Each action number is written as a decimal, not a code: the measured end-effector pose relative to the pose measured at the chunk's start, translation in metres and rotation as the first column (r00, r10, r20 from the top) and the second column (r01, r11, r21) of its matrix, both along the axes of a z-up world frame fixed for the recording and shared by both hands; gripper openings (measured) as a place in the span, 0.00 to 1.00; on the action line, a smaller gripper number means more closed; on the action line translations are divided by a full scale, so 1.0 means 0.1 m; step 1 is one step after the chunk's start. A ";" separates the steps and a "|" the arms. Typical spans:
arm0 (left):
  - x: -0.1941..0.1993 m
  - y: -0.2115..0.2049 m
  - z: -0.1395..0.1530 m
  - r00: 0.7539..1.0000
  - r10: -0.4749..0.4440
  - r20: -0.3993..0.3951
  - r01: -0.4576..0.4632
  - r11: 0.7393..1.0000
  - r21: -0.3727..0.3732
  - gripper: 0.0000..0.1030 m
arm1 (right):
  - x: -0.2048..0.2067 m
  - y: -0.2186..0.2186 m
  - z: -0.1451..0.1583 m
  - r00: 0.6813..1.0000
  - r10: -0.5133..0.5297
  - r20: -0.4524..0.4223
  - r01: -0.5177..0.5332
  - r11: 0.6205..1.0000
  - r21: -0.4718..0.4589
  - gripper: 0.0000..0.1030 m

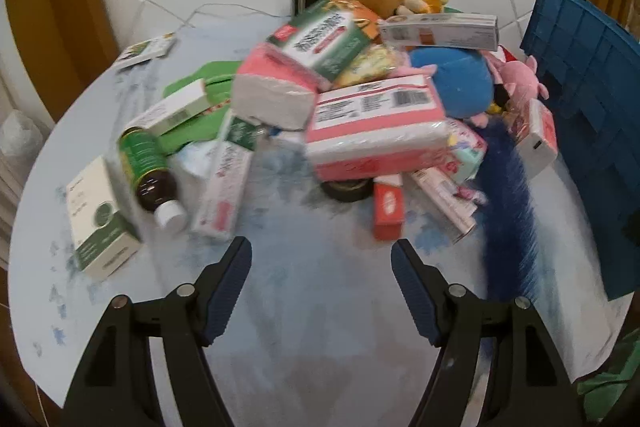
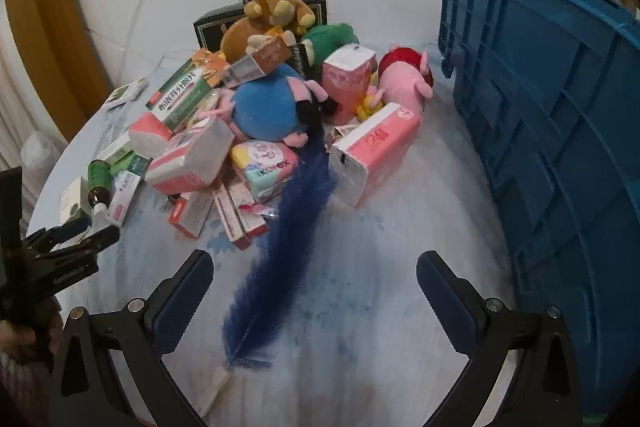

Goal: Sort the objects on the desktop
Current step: 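Grasp a pink-white tissue pack with each tool, then carry both tissue packs over the blue bin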

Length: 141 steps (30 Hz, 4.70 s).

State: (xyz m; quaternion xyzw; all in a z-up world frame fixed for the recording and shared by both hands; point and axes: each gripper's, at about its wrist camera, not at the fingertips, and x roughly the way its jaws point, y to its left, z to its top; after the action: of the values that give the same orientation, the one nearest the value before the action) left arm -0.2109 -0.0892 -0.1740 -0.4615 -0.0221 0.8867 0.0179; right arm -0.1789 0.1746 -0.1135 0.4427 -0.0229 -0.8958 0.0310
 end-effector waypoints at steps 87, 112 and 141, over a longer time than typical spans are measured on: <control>-0.17 -0.04 0.20 0.992 0.104 0.064 -0.096 0.988 -0.117 0.83 | -0.73 0.47 -0.25 0.981 -0.016 0.194 -0.002 0.996 0.094 0.51; 0.63 1.48 1.54 0.882 -0.346 -0.320 0.345 0.937 -0.060 0.83 | 0.90 0.43 1.48 0.952 -0.102 -0.289 0.134 0.987 0.093 0.48; 1.02 4.92 2.38 0.810 -0.392 -0.437 0.402 0.913 -0.074 0.83 | 1.35 3.88 1.83 0.862 -0.169 -0.478 0.227 0.972 0.065 0.47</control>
State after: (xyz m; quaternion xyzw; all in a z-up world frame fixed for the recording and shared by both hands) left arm -0.1086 0.4030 0.0640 -0.2417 0.0696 0.9443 0.2120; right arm -0.0443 0.5622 0.0696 0.2091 -0.0067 -0.9743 -0.0832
